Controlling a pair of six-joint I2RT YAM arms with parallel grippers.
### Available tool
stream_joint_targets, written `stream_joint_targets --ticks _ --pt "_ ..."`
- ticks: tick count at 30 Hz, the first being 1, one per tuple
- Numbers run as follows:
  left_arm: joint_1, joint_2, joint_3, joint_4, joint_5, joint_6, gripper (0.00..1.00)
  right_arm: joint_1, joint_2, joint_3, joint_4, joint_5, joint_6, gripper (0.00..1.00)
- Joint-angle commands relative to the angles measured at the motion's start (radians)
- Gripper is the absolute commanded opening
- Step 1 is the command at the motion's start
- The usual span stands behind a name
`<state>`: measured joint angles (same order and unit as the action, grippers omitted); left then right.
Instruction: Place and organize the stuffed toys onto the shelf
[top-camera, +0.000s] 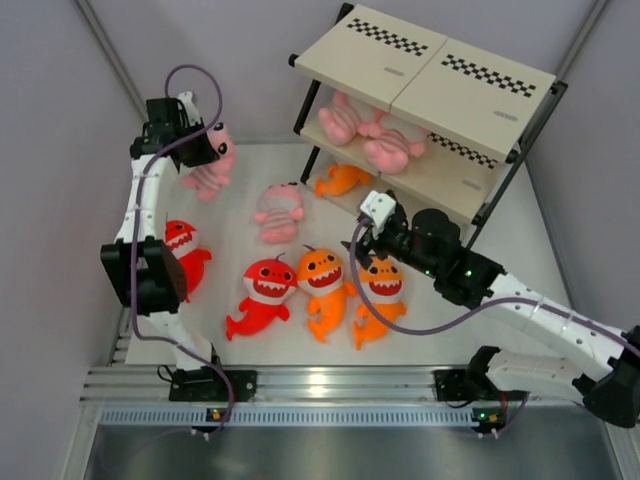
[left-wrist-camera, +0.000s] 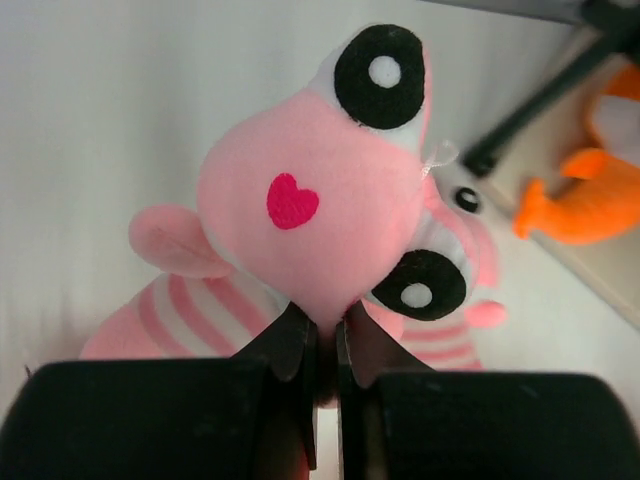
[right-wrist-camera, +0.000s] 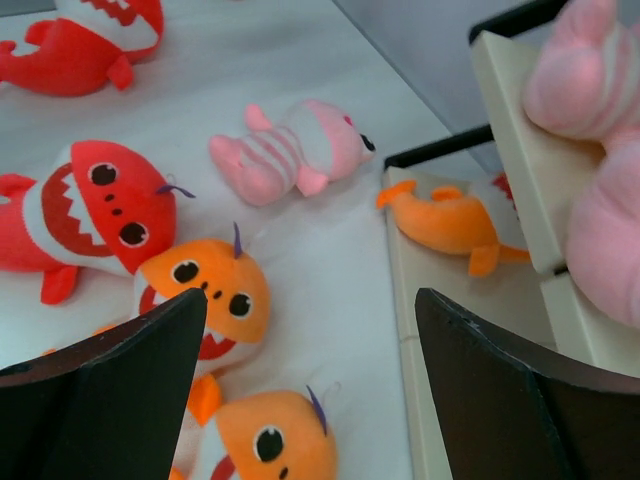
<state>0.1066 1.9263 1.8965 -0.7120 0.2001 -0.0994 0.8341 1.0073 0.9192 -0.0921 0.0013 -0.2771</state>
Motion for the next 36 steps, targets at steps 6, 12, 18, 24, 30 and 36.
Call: stream_joint_targets --ticks 6,12,18,24,30,36 --pt "-0.042 -0.404 -0.309 0.013 0.121 -0.302 0.00 0.241 0.273 0.144 0.403 0.003 -0.273 0.83" --pt "-0.042 -0.510 -0.356 -0.052 0.125 -0.356 0.00 0.385 0.549 0.348 0.416 0.041 -0.489 0.77" --pt "-0.050 -0.539 -0.392 -0.069 0.169 -0.362 0.00 0.454 0.755 0.557 0.291 0.181 -0.674 0.80" --pt "-0.053 -0.536 -0.398 -0.067 0.205 -0.378 0.00 0.453 0.917 0.662 0.259 0.242 -0.797 0.82" --pt "-0.054 -0.546 -0.384 -0.069 0.203 -0.372 0.00 0.428 1.022 0.730 0.244 0.290 -0.827 0.83" --pt "-0.053 -0.549 -0.384 -0.073 0.217 -0.376 0.00 0.407 1.119 0.765 0.350 0.432 -0.918 0.79"
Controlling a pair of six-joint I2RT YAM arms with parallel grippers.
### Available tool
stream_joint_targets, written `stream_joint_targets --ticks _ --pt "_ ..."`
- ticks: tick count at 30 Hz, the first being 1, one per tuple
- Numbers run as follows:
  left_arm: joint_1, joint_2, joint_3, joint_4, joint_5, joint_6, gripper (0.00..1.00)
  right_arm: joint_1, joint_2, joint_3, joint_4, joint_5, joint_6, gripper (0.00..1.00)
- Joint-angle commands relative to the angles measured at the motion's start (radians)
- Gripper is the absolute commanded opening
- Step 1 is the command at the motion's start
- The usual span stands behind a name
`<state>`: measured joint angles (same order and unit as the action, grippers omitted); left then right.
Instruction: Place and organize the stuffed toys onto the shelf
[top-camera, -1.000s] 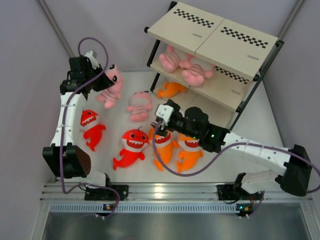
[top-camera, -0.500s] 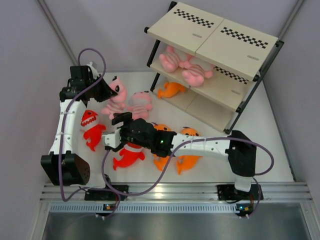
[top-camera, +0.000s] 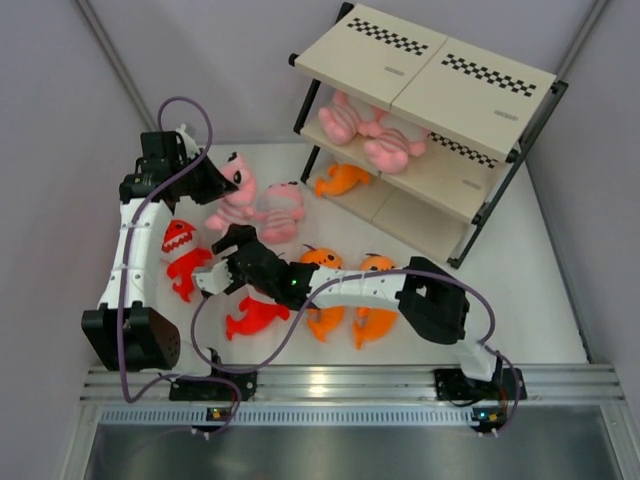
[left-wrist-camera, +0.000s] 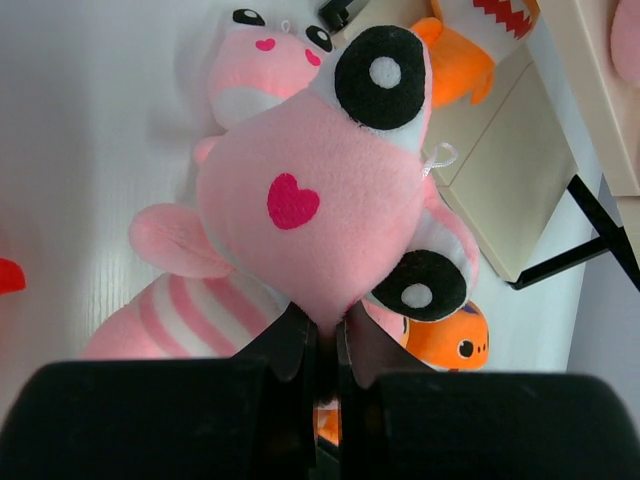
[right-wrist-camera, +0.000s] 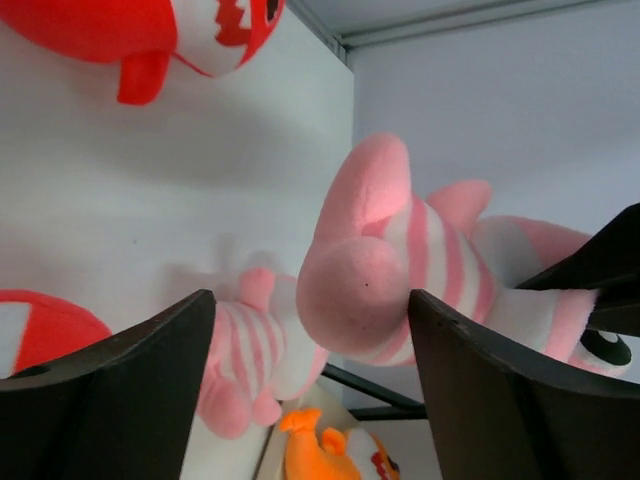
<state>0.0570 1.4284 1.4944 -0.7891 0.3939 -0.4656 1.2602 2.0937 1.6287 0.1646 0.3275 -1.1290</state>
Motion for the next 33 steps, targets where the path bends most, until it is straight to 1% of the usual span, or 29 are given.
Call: stream_joint_targets --ticks 1,2,3,4,5,6,9,11,14,15,16,17,18,19,20,21,22,23,25,26,28,29,33 --pt "-0.003 -0.052 0.020 0.001 0.028 -0.010 0.00 -0.024 0.038 0.048 0.149 0.117 -0.098 0.74" --pt "-0.005 -0.054 0.021 -0.005 0.029 -0.010 0.00 -0.025 0.049 0.043 0.179 0.125 -0.110 0.68" --pt "-0.005 -0.054 0.023 -0.007 0.034 -0.010 0.00 -0.027 0.054 0.042 0.205 0.134 -0.121 0.59" --pt "-0.005 -0.056 0.027 -0.010 0.039 -0.008 0.00 -0.031 0.058 0.039 0.272 0.152 -0.136 0.29" --pt "-0.003 -0.056 0.030 -0.012 0.042 -0.008 0.00 -0.033 0.065 0.040 0.295 0.163 -0.135 0.10" --pt "-0.005 -0.056 0.032 -0.013 0.043 -0.004 0.00 -0.036 0.069 0.048 0.303 0.177 -0.129 0.00" --pt "-0.003 -0.057 0.033 -0.013 0.045 0.004 0.00 -0.048 0.037 0.046 0.286 0.150 -0.069 0.00" --pt "-0.005 -0.056 0.032 -0.012 0.043 0.012 0.00 -0.050 0.008 0.002 0.299 0.143 -0.057 0.00" --pt "-0.003 -0.048 0.033 -0.013 0.025 0.044 0.00 -0.051 -0.087 -0.058 0.299 0.130 -0.012 0.00" --pt "-0.005 -0.046 0.035 -0.012 0.023 0.051 0.06 -0.051 -0.109 -0.075 0.277 0.107 0.006 0.00" --pt "-0.005 -0.042 0.033 -0.013 0.022 0.062 0.16 -0.053 -0.136 -0.107 0.260 0.088 0.058 0.00" --pt "-0.005 -0.036 0.035 -0.012 0.025 0.094 0.40 -0.051 -0.194 -0.125 0.244 0.067 0.089 0.00" --pt "-0.003 -0.034 0.040 -0.012 0.039 0.119 0.49 -0.056 -0.225 -0.157 0.202 0.026 0.156 0.00" --pt "-0.002 -0.031 0.047 -0.012 0.060 0.149 0.60 -0.058 -0.256 -0.174 0.185 0.007 0.188 0.00" --pt "-0.002 -0.031 0.055 -0.015 0.078 0.219 0.64 -0.061 -0.315 -0.194 0.170 -0.013 0.214 0.00" --pt "-0.002 -0.032 0.067 -0.024 0.100 0.258 0.68 -0.065 -0.348 -0.232 0.124 -0.048 0.259 0.00" --pt "0.001 -0.039 0.113 -0.035 0.085 0.292 0.72 -0.068 -0.380 -0.251 0.101 -0.068 0.282 0.00" --pt "0.000 -0.045 0.134 -0.053 0.067 0.342 0.84 -0.071 -0.439 -0.265 0.063 -0.090 0.307 0.00" --pt "0.003 -0.063 0.199 -0.058 -0.002 0.389 0.91 -0.090 -0.500 -0.300 -0.026 -0.165 0.386 0.00" --pt "0.006 -0.060 0.228 -0.083 -0.022 0.422 0.97 -0.097 -0.556 -0.312 -0.049 -0.188 0.412 0.00" --pt "0.009 -0.051 0.294 -0.111 -0.044 0.452 0.98 -0.120 -0.612 -0.352 -0.101 -0.237 0.477 0.00" --pt "0.007 -0.049 0.306 -0.119 -0.049 0.485 0.98 -0.130 -0.664 -0.366 -0.112 -0.249 0.494 0.00" --pt "0.007 -0.045 0.343 -0.145 -0.070 0.518 0.98 -0.173 -0.788 -0.431 -0.155 -0.268 0.573 0.00"
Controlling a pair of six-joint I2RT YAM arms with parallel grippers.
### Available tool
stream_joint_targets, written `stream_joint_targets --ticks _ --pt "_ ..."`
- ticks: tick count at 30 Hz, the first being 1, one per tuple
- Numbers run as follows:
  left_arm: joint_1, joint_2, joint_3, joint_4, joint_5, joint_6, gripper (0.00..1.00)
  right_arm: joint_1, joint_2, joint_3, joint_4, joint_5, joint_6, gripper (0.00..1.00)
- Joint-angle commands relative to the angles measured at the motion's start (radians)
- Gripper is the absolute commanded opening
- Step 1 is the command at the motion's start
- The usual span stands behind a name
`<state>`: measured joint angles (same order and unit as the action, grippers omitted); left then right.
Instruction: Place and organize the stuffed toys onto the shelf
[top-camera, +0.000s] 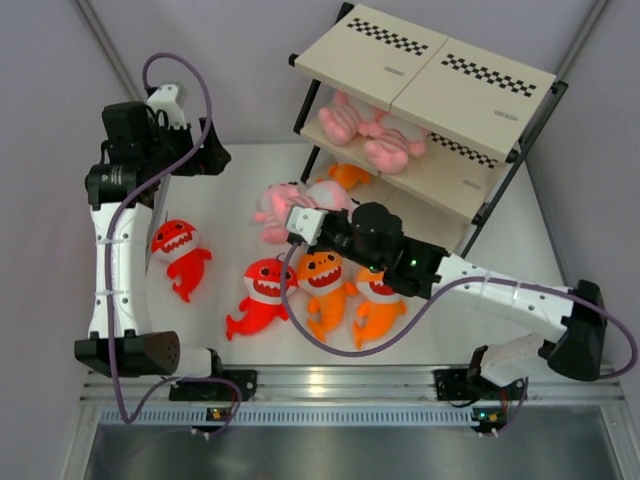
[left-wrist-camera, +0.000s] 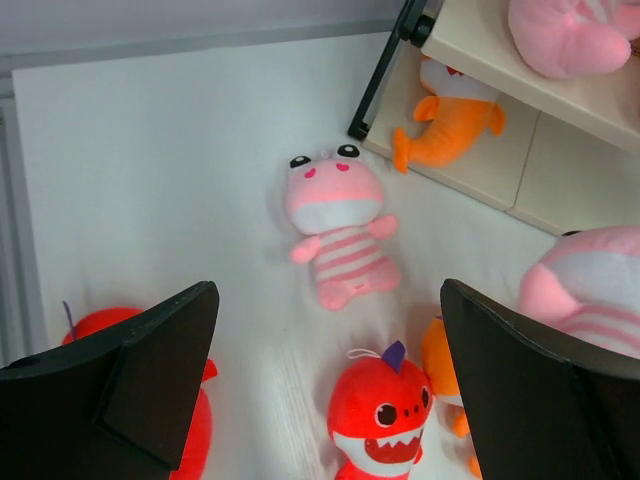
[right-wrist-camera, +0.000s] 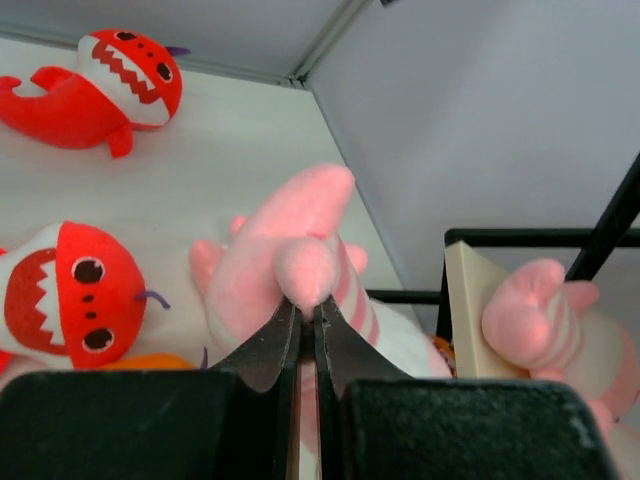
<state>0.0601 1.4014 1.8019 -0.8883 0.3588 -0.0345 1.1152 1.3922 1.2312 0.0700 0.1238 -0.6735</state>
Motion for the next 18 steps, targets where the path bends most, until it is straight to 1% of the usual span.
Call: stream_joint_targets --ticks 1,5,6,8,13,15,18 --pt "0.004 -0.016 0.036 -0.047 -0.041 0.093 0.98 -0.041 -0.111 -0.038 -0.067 -0.065 0.124 0.00" --pt "0.004 -0.009 0.022 -0.046 -0.041 0.105 0.98 -0.052 -0.263 -0.047 -0.160 -0.085 0.143 0.00" --pt "0.006 -0.008 0.019 -0.046 -0.040 0.105 0.98 -0.057 -0.281 -0.036 -0.214 -0.088 0.159 0.00" --pt "0.006 -0.004 0.014 -0.046 -0.026 0.107 0.98 -0.061 -0.343 -0.021 -0.266 -0.084 0.173 0.00" --pt "0.006 0.008 0.020 -0.044 0.000 0.102 0.98 -0.063 -0.400 0.069 -0.508 0.032 0.247 0.00" --pt "0.004 0.013 0.024 -0.044 0.012 0.101 0.98 -0.061 -0.406 0.111 -0.600 0.117 0.255 0.00" --pt "0.006 0.011 0.020 -0.044 0.017 0.105 0.98 -0.063 -0.424 0.152 -0.668 0.224 0.230 0.00"
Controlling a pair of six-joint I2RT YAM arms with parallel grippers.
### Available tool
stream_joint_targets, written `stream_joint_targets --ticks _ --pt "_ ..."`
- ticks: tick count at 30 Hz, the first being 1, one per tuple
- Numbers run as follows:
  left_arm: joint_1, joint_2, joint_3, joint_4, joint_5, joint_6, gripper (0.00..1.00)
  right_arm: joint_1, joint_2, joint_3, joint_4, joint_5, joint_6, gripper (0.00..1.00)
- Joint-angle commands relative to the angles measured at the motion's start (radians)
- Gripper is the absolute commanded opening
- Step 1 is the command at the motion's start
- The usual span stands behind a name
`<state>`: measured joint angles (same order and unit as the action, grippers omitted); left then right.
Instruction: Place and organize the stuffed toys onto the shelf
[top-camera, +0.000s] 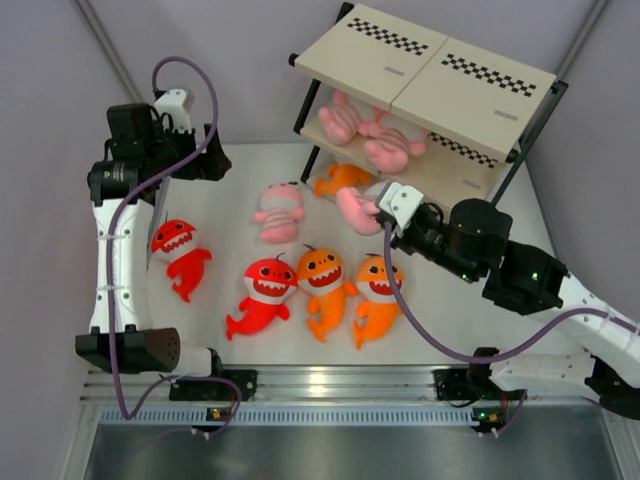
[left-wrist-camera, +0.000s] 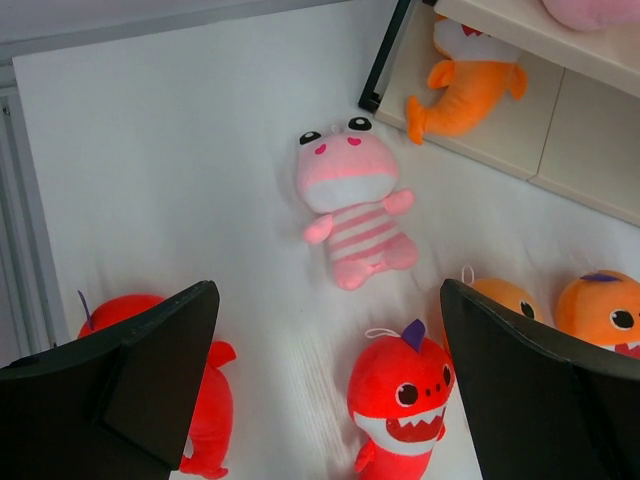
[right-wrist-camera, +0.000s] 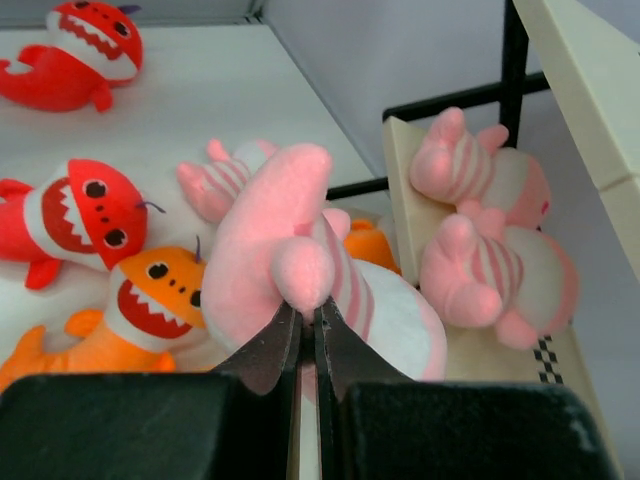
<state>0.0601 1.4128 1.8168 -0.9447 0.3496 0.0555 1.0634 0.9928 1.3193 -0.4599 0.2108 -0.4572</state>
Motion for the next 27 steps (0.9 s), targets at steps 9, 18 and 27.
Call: stream_joint_targets --ticks 9,18,27 --pt "0.004 0.012 -0.008 0.012 0.034 0.017 0.98 -0.023 -0.065 0.063 -0.152 0.395 -0.236 0.00" --pt "0.006 0.015 -0.017 0.014 0.055 0.021 0.98 -0.334 -0.124 -0.187 0.101 0.133 -0.408 0.00" --pt "0.006 0.021 -0.024 0.012 0.072 0.021 0.98 -0.640 -0.111 -0.282 0.216 -0.351 -0.449 0.00"
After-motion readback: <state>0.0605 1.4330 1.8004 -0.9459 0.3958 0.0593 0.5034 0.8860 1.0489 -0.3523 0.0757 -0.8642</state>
